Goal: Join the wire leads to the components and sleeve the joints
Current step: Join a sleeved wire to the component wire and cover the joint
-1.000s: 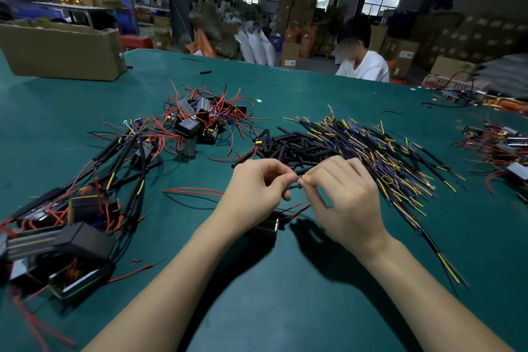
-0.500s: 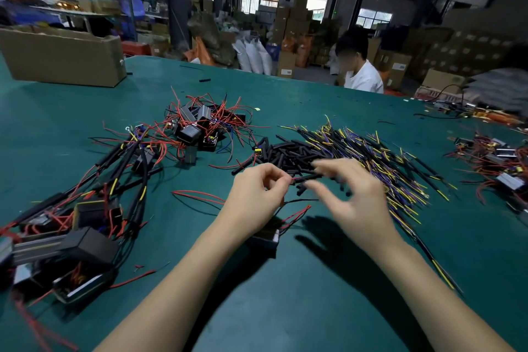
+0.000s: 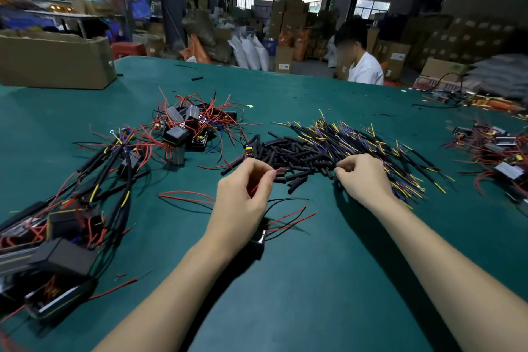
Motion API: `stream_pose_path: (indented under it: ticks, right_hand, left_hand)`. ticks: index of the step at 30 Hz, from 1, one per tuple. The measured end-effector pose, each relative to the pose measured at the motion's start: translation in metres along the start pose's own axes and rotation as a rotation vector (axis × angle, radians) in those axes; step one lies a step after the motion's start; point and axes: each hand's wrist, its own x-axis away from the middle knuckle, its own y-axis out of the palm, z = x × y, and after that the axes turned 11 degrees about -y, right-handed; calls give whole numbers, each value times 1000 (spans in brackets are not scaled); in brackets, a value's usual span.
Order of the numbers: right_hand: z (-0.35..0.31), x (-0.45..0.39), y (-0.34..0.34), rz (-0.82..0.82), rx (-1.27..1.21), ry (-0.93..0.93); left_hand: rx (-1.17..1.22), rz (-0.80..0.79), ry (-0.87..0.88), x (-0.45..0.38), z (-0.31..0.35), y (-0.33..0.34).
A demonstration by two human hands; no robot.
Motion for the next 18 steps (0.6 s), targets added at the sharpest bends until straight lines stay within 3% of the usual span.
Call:
stream_pose_path:
  ticks: [6,18]
  right_hand:
    - [-9,7,18,11,178,-158]
    - [5,12,36,-24,215,-344]
  left_hand:
    - [33,59,-11,-3,-2,1]
    - [17,76,-15,-4,-2,0]
